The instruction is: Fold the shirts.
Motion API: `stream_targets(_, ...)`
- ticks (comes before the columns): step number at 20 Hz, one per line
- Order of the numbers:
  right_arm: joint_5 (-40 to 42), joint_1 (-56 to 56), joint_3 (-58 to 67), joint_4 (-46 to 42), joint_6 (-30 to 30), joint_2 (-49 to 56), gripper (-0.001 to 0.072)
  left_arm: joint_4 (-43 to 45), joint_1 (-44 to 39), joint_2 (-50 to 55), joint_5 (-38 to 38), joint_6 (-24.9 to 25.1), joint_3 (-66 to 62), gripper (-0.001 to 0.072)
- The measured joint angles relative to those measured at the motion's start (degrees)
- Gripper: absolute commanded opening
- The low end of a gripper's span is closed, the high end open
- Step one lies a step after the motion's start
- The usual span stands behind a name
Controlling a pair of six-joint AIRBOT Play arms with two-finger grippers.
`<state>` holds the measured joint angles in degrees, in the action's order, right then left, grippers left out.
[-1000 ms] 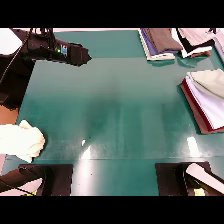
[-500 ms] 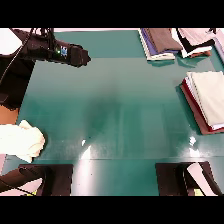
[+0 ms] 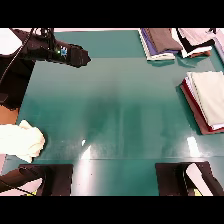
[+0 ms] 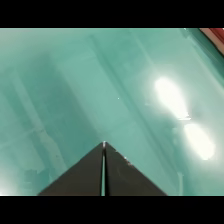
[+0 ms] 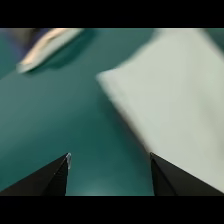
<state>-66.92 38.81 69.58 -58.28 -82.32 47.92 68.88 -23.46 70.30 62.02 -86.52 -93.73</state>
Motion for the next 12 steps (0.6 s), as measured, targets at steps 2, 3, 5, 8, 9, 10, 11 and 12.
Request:
stream_targets(2, 1.88, -10.10, 0.52, 0.24, -0.04, -0.02, 0.0571, 0.00, 0.00, 0.00, -0.04, 0.00, 0.00, 0.0024)
stream_targets(3, 3.02, -14.88, 0.68, -0.13, -0.04, -0.02, 0.0511, -0.02, 0.00, 0.00, -0.20, 0.00, 0.00, 0.0024)
stream_targets(5, 5.55, -24.33, 0.90, -2.05, -0.04, -0.02, 0.0180, -0.07, 0.00, 0.00, -0.90, 0.00, 0.00, 0.0024)
stream_targets(8, 8.68, -36.24, 1.05, -5.55, -0.07, -0.02, 0.0020, -0.09, 0.00, 0.00, -2.64, 0.00, 0.00, 0.0025)
stream_targets(9, 9.35, -39.17, 1.07, -6.60, -0.07, 0.00, 0.0020, -0.09, 0.00, 0.00, -3.48, 0.00, 0.00, 0.0024)
stream_targets(10, 10.08, -41.77, 1.09, -7.23, -0.07, 0.13, 0.0020, -0.11, 0.00, 0.00, -4.24, 0.00, 0.00, 0.0024)
stream_targets(11, 10.32, -43.80, 1.11, -7.72, -0.07, 0.35, 0.0020, -0.11, 0.00, 0.00, -5.03, 0.00, 0.00, 0.0025)
stream_targets(12, 10.67, -45.53, 1.14, -8.02, -0.07, 0.68, 0.0020, -0.11, 0.00, 0.00, -5.70, 0.00, 0.00, 0.0024)
